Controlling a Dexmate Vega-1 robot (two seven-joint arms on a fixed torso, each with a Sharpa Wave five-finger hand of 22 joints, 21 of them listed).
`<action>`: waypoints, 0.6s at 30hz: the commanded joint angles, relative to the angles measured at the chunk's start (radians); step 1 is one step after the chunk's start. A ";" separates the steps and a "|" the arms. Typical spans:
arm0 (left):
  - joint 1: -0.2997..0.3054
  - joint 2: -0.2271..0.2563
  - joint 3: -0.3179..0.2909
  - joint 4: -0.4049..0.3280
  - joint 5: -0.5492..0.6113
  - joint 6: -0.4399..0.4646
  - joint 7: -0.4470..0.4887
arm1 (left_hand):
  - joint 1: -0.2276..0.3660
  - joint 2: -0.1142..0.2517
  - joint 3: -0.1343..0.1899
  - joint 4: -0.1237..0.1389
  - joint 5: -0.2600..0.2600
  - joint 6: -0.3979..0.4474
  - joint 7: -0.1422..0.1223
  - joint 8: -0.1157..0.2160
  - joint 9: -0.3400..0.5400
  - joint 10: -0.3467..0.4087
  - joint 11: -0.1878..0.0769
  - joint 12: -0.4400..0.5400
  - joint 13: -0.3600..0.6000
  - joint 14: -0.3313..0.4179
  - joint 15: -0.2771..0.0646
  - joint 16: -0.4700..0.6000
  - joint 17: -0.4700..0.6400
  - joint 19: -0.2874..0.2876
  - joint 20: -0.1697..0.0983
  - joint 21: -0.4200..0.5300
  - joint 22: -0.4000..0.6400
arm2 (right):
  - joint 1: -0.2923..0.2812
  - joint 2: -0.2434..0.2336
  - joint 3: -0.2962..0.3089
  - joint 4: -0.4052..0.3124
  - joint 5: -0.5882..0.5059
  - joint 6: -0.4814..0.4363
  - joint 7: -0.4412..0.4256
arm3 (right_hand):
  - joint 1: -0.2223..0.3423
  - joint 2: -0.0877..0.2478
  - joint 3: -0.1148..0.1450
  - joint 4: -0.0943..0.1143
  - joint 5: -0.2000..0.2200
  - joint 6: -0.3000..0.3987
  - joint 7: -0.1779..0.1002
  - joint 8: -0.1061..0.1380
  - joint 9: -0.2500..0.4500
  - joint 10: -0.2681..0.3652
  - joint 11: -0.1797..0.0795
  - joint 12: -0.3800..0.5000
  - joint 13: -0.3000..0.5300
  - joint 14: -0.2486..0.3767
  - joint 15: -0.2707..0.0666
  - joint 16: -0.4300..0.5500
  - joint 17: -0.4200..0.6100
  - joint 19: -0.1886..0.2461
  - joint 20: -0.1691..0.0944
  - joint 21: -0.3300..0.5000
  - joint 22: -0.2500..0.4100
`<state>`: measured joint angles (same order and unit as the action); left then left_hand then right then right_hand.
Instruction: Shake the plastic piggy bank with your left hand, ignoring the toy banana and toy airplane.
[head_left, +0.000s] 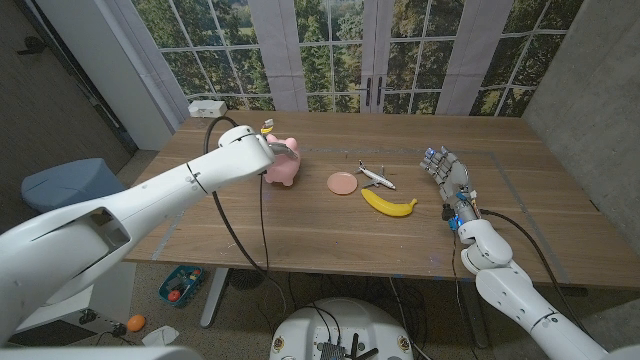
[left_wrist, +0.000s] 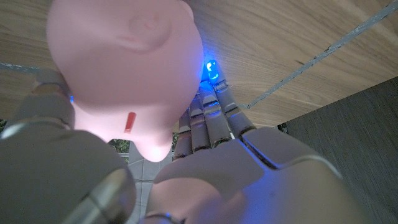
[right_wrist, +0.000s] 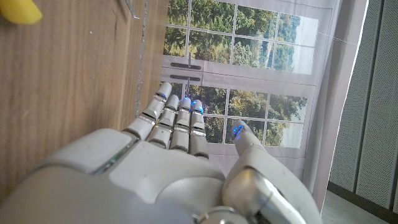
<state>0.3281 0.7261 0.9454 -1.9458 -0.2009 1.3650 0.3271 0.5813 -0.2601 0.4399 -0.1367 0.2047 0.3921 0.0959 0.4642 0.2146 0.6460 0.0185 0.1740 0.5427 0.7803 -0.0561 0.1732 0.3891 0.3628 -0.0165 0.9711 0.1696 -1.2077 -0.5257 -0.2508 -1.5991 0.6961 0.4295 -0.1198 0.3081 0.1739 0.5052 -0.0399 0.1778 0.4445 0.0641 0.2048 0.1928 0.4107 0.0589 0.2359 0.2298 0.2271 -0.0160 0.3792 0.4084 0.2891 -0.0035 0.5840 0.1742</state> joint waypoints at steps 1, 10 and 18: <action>-0.145 0.055 0.136 -0.004 -0.239 0.031 0.090 | 0.100 0.159 -0.034 0.001 -0.023 -0.046 -0.067 -0.089 -0.017 -0.054 -0.082 -0.001 -0.052 -0.125 -0.042 0.004 -0.065 -0.068 0.033 -0.057 0.005 | -0.013 -0.003 0.003 -0.012 -0.006 0.008 -0.004 | -0.003 0.004 0.003 0.000 0.006 0.006 -0.003 -0.004 0.004 0.004 0.001 -0.004 0.005 0.007 0.002 0.000 0.003 0.010 -0.002 -0.003 0.004; -0.351 0.088 0.326 0.045 -0.617 0.028 0.291 | -0.026 0.149 -0.093 0.007 -0.030 -0.275 -0.074 -0.254 -0.024 -0.384 0.029 0.000 -0.157 -0.459 0.103 0.001 -0.173 -0.264 0.114 -0.221 0.004 | -0.013 -0.004 0.002 -0.014 -0.008 0.010 0.000 | -0.004 0.003 0.002 0.000 0.005 0.006 -0.002 -0.004 0.004 0.005 0.000 -0.004 0.005 0.007 0.004 0.000 0.002 0.011 0.000 -0.005 0.004; -0.385 0.103 0.359 0.028 -0.548 0.031 0.153 | -0.095 0.168 -0.106 -0.002 -0.031 -0.468 -0.093 -0.285 -0.026 -0.630 0.097 0.004 -0.242 -0.690 0.189 0.004 -0.204 -0.416 0.151 -0.374 0.005 | -0.008 -0.002 -0.002 -0.011 -0.010 0.011 0.004 | -0.005 0.001 0.001 0.000 0.005 0.005 -0.001 -0.004 0.003 0.003 0.002 -0.004 0.005 0.008 0.005 -0.001 0.002 0.012 0.001 -0.006 0.004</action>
<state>0.0525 0.8014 1.2013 -1.9227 -0.5907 1.3903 0.5211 0.4944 -0.0843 0.3365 -0.1372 0.1773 -0.0303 0.0073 0.1810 0.1861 0.0715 0.0951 0.1735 0.3180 0.1404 0.1144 0.1743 0.1858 -0.0275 0.1245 0.6271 0.1702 -1.2186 -0.5288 -0.2491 -1.6109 0.6889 0.4374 -0.1219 0.3081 0.1739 0.5052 -0.0399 0.1778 0.4445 0.0641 0.2048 0.1928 0.4108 0.0589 0.2359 0.2299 0.2271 -0.0160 0.3792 0.4084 0.2928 0.0002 0.5801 0.1743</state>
